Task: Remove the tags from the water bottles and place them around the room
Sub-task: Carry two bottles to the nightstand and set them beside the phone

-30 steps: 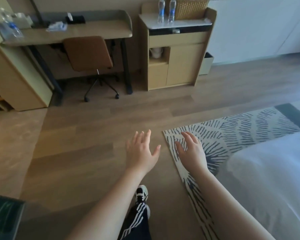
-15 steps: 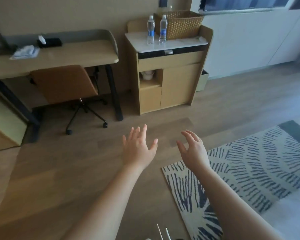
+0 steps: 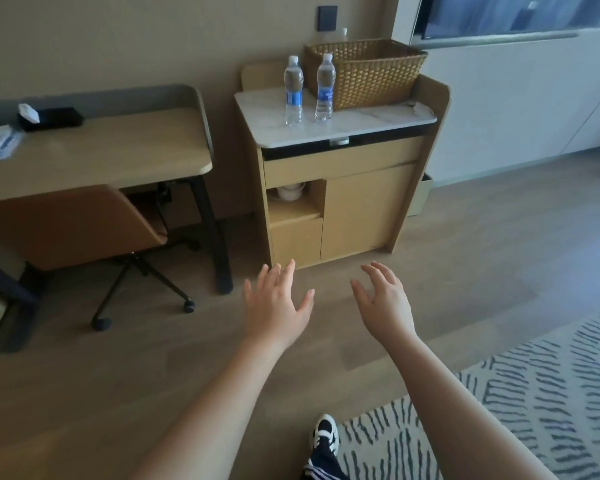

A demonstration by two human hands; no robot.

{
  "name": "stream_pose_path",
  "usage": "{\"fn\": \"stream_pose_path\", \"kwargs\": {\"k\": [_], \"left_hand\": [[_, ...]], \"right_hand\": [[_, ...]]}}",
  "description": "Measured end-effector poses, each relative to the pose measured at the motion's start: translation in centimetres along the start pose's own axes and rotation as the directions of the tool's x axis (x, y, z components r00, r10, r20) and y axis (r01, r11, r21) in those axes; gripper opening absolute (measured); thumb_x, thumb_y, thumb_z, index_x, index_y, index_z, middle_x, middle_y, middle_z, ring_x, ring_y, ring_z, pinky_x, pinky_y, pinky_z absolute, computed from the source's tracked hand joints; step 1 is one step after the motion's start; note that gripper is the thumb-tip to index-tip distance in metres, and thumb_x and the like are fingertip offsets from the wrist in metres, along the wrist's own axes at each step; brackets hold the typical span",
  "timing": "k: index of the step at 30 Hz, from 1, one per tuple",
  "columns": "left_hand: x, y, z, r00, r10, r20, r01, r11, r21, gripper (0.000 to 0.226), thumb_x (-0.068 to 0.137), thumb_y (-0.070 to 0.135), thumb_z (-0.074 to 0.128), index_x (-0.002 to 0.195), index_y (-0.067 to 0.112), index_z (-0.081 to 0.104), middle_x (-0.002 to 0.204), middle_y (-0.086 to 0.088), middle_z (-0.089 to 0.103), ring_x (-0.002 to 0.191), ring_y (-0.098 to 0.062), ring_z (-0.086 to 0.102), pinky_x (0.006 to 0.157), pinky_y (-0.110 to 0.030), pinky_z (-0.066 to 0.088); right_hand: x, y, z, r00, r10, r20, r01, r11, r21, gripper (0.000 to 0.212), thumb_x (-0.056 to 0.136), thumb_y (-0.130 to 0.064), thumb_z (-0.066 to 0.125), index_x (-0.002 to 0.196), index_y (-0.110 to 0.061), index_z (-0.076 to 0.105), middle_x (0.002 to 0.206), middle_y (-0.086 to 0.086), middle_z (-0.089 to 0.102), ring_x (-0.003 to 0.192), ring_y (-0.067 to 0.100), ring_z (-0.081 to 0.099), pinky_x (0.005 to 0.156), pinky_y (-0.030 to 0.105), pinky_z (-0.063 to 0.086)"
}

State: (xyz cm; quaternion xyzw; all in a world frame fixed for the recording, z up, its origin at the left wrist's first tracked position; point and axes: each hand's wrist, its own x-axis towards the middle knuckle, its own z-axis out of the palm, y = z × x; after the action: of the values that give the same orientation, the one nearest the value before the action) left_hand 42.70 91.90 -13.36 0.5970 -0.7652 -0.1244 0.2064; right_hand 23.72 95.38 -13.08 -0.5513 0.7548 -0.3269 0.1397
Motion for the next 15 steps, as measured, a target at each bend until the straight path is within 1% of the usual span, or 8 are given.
{"fn": "stream_pose_path", "kwargs": {"k": [3, 7, 13, 15], "left_hand": [[8.3, 1.2, 1.0, 1.0, -0.018, 0.006, 0.018, 1.0, 0.013, 0.067, 0.092, 0.059, 0.04, 0.15, 0.027, 0.029, 0.154, -0.003, 0.036, 0.147, -0.023, 0.02, 0.118, -0.052, 0.012], [18.2, 2.4, 1.5, 0.999, -0.027, -0.041, 0.027, 1.0, -0.005, 0.067, 0.092, 0.059, 0.04, 0.149, 0.026, 0.03, 0.153, -0.003, 0.037, 0.146, -0.023, 0.021, 0.118, -0.053, 0.013], [30.5, 2.2, 2.6, 0.997, -0.063, -0.055, 0.061, 0.998, -0.025, 0.065, 0.093, 0.056, 0.042, 0.149, 0.024, 0.031, 0.153, -0.004, 0.037, 0.146, -0.023, 0.021, 0.118, -0.052, 0.013], [34.4, 1.9, 3.4, 0.995, -0.065, -0.072, 0.063, 0.997, -0.034, 0.064, 0.093, 0.054, 0.044, 0.148, 0.022, 0.033, 0.152, -0.004, 0.039, 0.145, -0.023, 0.023, 0.118, -0.053, 0.014]], "right_hand": [[8.8, 0.1, 0.3, 1.0, -0.019, 0.017, 0.019, 1.0, 0.008, 0.044, 0.095, -0.038, 0.051, 0.134, -0.018, 0.051, 0.145, 0.0, 0.044, 0.135, 0.02, 0.035, 0.104, 0.034, 0.034], [18.9, -0.1, 0.7, 0.999, -0.047, 0.024, 0.046, 0.999, 0.02, 0.043, 0.095, -0.04, 0.051, 0.132, -0.018, 0.053, 0.145, -0.001, 0.043, 0.134, 0.02, 0.037, 0.101, 0.034, 0.037], [31.1, -0.2, 2.3, 0.998, -0.059, 0.033, 0.058, 0.998, 0.021, 0.044, 0.095, -0.041, 0.049, 0.133, -0.02, 0.052, 0.146, -0.002, 0.042, 0.134, 0.018, 0.036, 0.102, 0.034, 0.036], [35.0, -0.1, 3.1, 0.998, -0.062, 0.032, 0.062, 0.998, 0.019, 0.044, 0.095, -0.041, 0.049, 0.133, -0.019, 0.053, 0.146, -0.001, 0.042, 0.133, 0.019, 0.037, 0.103, 0.035, 0.036]]}}
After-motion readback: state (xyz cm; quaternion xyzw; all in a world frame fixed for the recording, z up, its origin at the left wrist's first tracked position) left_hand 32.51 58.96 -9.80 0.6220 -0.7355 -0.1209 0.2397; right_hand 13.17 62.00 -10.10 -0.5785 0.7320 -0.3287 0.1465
